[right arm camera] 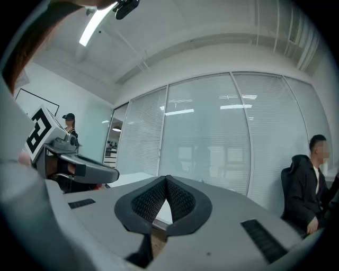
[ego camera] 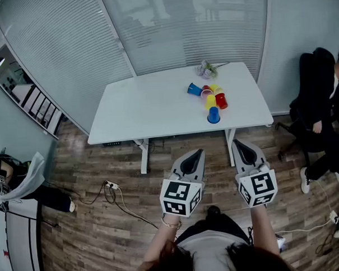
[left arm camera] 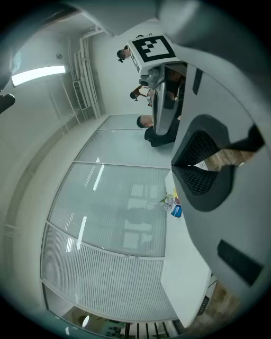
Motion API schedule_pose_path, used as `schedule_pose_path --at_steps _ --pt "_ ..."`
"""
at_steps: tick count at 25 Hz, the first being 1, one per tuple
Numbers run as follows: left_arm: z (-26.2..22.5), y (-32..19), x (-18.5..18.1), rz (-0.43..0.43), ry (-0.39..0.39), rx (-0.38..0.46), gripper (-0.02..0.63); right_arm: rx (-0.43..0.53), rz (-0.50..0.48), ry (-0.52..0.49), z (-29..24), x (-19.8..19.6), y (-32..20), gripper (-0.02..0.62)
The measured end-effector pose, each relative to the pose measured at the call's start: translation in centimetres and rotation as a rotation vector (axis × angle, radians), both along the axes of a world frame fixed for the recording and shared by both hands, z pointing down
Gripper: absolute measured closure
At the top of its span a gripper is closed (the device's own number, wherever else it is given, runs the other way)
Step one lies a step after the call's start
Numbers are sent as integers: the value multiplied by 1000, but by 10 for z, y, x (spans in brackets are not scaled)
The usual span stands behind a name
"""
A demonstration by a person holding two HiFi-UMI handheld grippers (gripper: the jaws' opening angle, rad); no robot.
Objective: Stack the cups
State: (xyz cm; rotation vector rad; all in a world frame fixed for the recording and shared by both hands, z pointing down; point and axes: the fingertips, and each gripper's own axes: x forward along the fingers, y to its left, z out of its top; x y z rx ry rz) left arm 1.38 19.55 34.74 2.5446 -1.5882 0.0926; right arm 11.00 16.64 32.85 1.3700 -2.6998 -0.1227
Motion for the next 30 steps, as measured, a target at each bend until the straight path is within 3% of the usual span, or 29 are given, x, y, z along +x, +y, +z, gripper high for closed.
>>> schedule_pose_path --at_steps 7,13,30 --pt "0 -11 1 -15 10 1 588 16 6 -5 -3 4 -8 568" --pt "10 -33 3 -27 6 -20 588 14 -55 -3 2 -4 -27 566" --pt "47 -125 29 -119 -5 -87 583 -58 -138 7 29 14 -114 543"
